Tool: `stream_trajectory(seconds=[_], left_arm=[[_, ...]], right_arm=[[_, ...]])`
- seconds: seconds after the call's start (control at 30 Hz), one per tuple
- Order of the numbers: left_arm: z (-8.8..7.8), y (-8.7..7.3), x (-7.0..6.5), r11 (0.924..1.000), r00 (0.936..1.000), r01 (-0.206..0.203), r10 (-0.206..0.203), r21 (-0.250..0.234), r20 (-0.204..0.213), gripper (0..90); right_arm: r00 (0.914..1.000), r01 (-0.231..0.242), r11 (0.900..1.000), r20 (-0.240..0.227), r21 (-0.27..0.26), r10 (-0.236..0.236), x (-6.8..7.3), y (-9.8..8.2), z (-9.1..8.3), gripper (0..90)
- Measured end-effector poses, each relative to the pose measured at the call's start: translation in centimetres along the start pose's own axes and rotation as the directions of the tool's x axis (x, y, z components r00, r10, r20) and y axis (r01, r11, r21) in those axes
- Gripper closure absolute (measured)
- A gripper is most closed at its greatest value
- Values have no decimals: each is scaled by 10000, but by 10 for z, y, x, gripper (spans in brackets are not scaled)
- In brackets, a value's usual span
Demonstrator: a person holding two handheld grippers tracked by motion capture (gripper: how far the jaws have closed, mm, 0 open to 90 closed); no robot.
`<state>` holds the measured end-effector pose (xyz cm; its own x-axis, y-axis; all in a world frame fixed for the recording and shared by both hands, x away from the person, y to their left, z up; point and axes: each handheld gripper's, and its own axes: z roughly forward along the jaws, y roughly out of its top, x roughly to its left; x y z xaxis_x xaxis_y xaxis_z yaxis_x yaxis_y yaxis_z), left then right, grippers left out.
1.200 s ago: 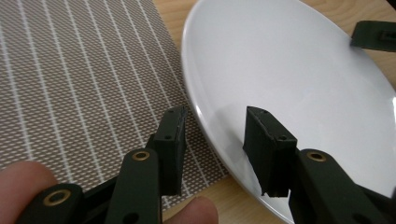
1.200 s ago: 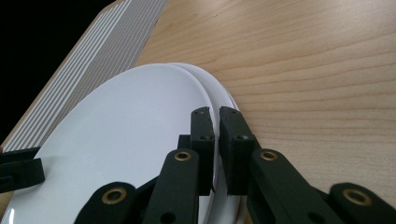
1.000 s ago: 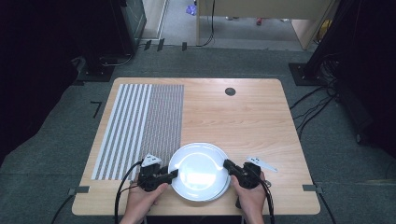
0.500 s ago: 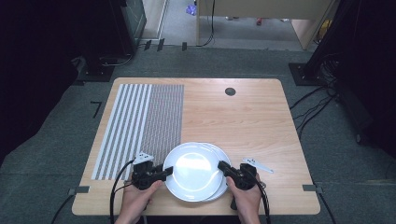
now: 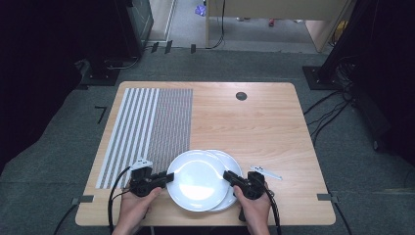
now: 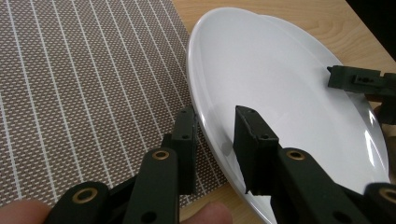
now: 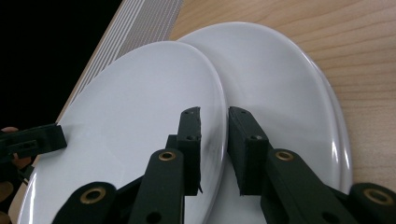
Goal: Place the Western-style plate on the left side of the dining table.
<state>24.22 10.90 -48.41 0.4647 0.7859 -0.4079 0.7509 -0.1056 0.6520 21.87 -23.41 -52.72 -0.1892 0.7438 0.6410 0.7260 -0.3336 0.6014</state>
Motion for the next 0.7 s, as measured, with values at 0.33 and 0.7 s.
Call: stream_trajectory(seconds=[0.33, 0.7], left_arm=[[0, -1, 6, 9976, 9971, 689, -688, -31, 325, 740], [-5, 2, 0, 9959, 9965, 824, -817, -365, 203, 776]], right_arm=[[9922, -1234, 9920, -192, -252, 1229, -1, 1, -4, 851], [9822, -1742, 9829, -824, -596, 1691, 2, 10, -10, 871]])
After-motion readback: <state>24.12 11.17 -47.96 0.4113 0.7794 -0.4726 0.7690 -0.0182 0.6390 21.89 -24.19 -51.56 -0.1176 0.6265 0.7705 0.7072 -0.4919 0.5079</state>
